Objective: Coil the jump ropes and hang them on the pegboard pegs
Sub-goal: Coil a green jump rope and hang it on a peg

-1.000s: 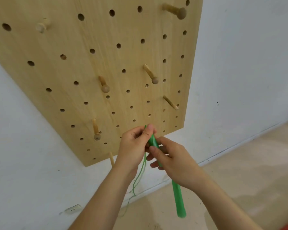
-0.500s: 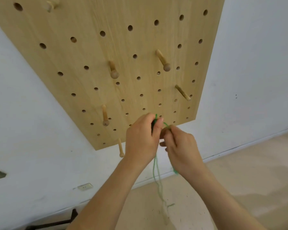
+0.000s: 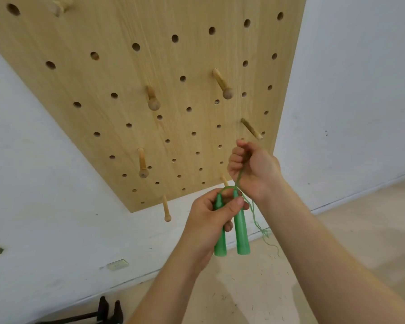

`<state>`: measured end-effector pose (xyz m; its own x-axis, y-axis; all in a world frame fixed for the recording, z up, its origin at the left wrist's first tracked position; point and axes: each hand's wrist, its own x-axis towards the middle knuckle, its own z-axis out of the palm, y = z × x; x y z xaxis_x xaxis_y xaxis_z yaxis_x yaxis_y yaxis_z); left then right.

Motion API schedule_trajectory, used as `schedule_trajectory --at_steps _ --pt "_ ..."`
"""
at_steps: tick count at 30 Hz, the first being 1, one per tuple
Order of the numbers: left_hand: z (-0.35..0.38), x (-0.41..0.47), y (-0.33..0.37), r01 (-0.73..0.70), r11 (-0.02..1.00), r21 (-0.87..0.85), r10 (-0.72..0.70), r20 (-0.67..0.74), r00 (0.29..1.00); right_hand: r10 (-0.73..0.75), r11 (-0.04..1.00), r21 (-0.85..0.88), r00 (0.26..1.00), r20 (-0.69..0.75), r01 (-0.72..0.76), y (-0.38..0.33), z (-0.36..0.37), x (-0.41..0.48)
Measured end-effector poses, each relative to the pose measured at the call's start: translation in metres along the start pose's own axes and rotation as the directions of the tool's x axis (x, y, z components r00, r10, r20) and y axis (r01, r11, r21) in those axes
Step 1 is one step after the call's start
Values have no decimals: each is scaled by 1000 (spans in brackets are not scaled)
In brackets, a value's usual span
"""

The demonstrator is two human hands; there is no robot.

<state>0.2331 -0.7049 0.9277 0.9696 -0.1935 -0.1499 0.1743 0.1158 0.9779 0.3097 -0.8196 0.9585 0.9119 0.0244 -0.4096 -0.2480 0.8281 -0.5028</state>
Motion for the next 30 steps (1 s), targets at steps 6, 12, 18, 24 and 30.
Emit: schedule_trajectory --at_steps 6,12,18,24,30 --pt "-10 8 17 -60 998 -25 55 -174 983 -139 429 -886 982 129 177 22 -25 -63" --pt "-10 10 12 67 997 47 -59 -143 988 60 386 -904 973 224 185 58 -38 -82" --pt "-20 7 15 91 966 241 -70 -97 993 136 393 -902 959 247 177 43 -34 -77" --pt "-27 4 21 61 931 359 -48 -47 998 368 625 -779 900 232 -55 41 -35 -71" --pt "-41 12 27 -46 750 660 48 16 999 491 762 -607 812 316 -225 39 -45 -61"
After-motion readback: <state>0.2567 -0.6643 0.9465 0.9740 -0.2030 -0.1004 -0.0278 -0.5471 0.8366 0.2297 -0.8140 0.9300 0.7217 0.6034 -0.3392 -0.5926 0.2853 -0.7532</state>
